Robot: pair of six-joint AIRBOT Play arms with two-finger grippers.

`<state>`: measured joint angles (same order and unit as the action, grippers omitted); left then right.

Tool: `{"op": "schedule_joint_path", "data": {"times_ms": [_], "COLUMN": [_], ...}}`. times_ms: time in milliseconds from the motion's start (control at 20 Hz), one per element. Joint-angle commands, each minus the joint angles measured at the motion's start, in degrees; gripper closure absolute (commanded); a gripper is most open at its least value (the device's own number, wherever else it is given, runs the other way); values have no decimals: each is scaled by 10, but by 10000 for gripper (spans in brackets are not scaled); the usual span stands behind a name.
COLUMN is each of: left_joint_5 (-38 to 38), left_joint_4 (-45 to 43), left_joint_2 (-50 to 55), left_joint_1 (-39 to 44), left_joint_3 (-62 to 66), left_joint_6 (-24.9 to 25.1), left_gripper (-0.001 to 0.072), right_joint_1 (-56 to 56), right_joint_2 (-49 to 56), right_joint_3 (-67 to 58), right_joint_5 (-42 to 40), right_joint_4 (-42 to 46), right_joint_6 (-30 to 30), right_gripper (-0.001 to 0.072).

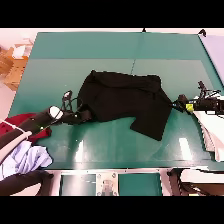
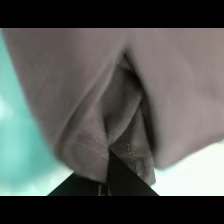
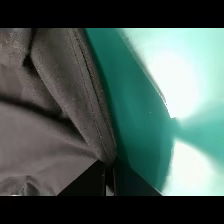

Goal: Fold the shirts.

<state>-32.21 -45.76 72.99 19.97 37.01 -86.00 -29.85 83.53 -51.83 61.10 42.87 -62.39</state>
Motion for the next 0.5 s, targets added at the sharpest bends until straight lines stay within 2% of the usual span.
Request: {"op": "schedule_joint_path", "data": {"times_ms": [0, 100, 200, 300, 450], "left_joint_5": [-115, -188, -265, -330, -390], "left_joint_4": [4, 3, 4, 5, 13], "left_joint_2": [-16, -50, -87, -109, -115], "left_joint_1": [-37, -100, -168, -232, -307], "left_joint_3": [79, 163, 277, 416, 630], "left_joint_6": [41, 60, 72, 74, 67], "left_gripper": [686, 686, 686, 686, 685], "right_joint_1": [-1, -1, -1, -1, -23], "right_joint_2": [-10, -42, -84, -133, -205], "right_joint_3": [-16, -40, -87, -156, -292], "right_joint_5": [43, 77, 124, 154, 148], "right_joint_4": [-7, -52, -135, -243, -409], "right_joint_6": [-2, -6, -6, -6, -6], "right_gripper": [690, 690, 690, 690, 689]}}
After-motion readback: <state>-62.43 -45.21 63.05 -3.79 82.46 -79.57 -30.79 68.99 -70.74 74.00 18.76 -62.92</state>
